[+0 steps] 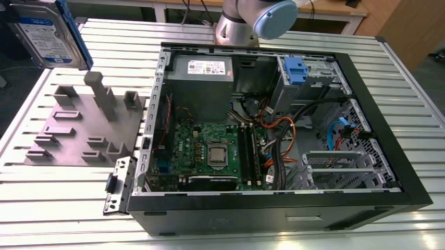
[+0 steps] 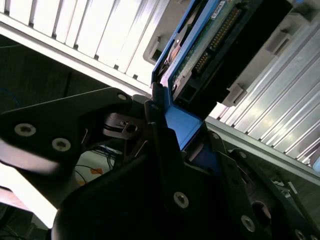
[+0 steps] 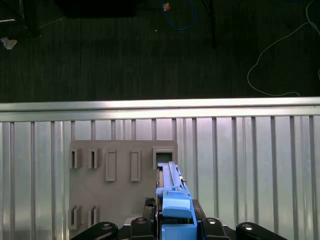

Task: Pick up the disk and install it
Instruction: 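Pick up the disk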

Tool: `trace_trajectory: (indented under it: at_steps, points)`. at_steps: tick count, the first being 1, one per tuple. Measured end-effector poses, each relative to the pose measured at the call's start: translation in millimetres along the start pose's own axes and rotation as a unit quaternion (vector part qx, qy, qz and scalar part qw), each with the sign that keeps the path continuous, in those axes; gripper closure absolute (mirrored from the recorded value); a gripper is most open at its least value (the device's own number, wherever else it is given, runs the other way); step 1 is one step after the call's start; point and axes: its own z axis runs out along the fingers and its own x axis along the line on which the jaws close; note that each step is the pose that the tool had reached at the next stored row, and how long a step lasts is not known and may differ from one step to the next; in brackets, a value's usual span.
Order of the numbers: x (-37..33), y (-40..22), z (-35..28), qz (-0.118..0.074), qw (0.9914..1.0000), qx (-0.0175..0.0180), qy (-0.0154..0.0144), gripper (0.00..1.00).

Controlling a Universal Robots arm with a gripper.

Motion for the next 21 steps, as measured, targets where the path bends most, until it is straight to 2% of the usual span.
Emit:
trace_trajectory:
  at_steps: [21]
  points:
    - [-0.2,0.0,-5.8,0.000,1.00000,0.0000,0.0000,0.64]
